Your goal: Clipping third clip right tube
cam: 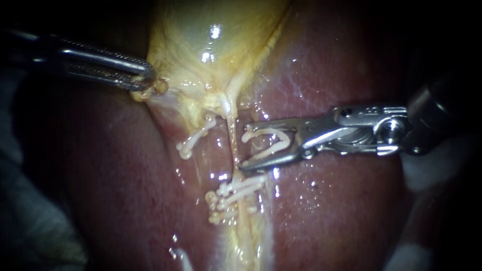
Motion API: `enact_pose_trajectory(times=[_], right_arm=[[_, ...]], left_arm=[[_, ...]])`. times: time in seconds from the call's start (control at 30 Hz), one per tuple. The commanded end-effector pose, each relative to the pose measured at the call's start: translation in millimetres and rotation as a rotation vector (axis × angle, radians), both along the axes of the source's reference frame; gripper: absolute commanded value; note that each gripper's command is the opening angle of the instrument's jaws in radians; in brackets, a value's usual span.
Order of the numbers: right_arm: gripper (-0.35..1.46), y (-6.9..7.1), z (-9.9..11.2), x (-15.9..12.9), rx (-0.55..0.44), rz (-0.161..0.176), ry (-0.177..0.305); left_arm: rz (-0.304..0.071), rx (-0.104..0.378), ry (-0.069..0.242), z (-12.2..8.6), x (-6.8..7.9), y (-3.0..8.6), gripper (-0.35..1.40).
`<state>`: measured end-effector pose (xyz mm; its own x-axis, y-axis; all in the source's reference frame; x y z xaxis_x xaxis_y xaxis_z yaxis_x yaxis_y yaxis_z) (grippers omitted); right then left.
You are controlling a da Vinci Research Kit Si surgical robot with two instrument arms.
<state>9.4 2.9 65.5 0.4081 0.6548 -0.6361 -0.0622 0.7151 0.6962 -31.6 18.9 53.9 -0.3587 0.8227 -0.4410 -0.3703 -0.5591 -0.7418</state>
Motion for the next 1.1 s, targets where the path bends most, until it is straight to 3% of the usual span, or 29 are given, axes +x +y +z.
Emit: enact_pose_trajectory(times=[0.03, 0.33, 0.73, 0.97, 1.1], right_arm=[[0.5, 0.0, 0.2, 0.3, 0.009, 0.007, 0.002], [0.5, -0.2, 0.7, 2.9, 0.082, 0.071, 0.064], [0.49, -0.5, -1.5, 3.7, 0.195, 0.071, 0.203], [0.45, 0.1, -3.2, 3.8, 0.218, 0.062, 0.251], [0.39, 0.3, -3.4, 3.7, 0.231, 0.064, 0.249]], left_arm=[[0.0, 0.0, 0.0, 0.0, 0.0, 0.0, -0.35], [0.0, 0.0, 0.0, 0.0, 0.0, 0.0, -0.35], [-0.001, -0.002, 0.001, 0.2, -0.2, -0.2, -0.35], [0.001, -0.001, 0.0, 0.4, -0.2, -0.2, -0.35], [0.001, -0.001, 0.0, 0.4, -0.2, -0.2, -0.35]])
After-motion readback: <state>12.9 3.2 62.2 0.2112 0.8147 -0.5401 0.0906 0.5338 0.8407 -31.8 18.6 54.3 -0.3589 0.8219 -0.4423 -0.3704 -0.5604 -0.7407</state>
